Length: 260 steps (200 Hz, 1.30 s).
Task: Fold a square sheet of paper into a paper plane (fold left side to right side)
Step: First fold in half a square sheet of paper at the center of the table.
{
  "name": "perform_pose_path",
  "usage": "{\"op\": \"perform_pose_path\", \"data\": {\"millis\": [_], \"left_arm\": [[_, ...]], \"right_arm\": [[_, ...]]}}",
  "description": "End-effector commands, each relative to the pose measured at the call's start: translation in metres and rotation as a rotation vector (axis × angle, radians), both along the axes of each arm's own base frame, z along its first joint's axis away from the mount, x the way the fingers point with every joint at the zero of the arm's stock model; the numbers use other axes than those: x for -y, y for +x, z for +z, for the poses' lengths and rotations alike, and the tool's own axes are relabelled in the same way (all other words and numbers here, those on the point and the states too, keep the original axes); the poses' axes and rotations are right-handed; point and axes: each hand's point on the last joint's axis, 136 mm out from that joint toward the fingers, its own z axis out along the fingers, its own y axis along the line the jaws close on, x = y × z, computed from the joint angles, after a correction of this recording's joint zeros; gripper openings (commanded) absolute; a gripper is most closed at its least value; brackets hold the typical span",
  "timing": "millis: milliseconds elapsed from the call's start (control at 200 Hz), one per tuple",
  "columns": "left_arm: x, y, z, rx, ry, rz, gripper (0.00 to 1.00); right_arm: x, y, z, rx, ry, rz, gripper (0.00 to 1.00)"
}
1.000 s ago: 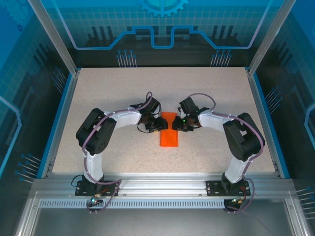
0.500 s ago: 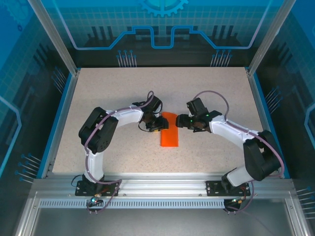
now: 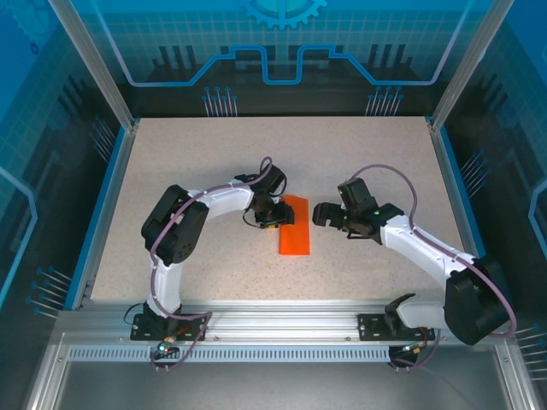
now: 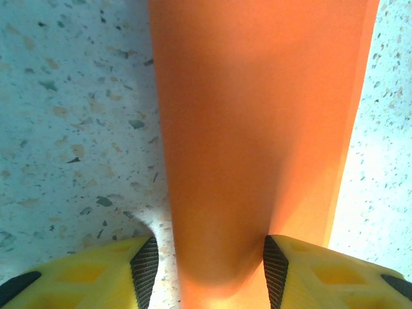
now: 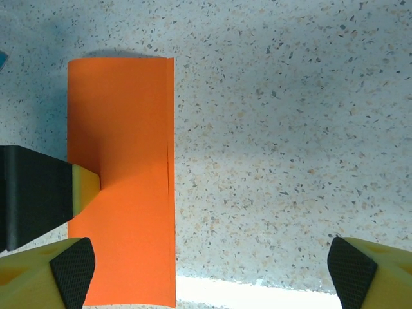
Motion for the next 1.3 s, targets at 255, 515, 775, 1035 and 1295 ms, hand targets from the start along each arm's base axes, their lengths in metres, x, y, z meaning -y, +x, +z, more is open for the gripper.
{"op": "perform_pose_path", "data": {"millis": [255, 515, 775, 1035, 1295], "left_arm": [[0.0187, -0.0147, -0.0306, -0.035, 0.023, -0.079, 0.51], [0.0214, -0.0162, -0.0343, -0.045, 0.035, -0.089, 0.52], [0.0226, -0.0149, -0.0355, -0.048, 0.035, -0.085, 0.52], [0.0237, -0.0143, -0.036, -0.048, 0.037, -0.085, 0.53], [0.024, -0.0149, -0.0376, -0.052, 0.039, -0.085, 0.53]], "right_arm": [[0.0076, -0.0092, -0.002, -0.019, 0.006, -0.015, 0.99], [0.0073, -0.0091, -0.0011, -0.019, 0.005, -0.009, 0.99], [0.0059, -0.0096, -0.0004, -0.02, 0.013, -0.004, 0.99], [0.0059, -0.01, 0.0002, -0.019, 0.013, -0.001, 0.99], [0.002, -0.0107, -0.0029, -0.032, 0.025, 0.013, 0.99]]}}
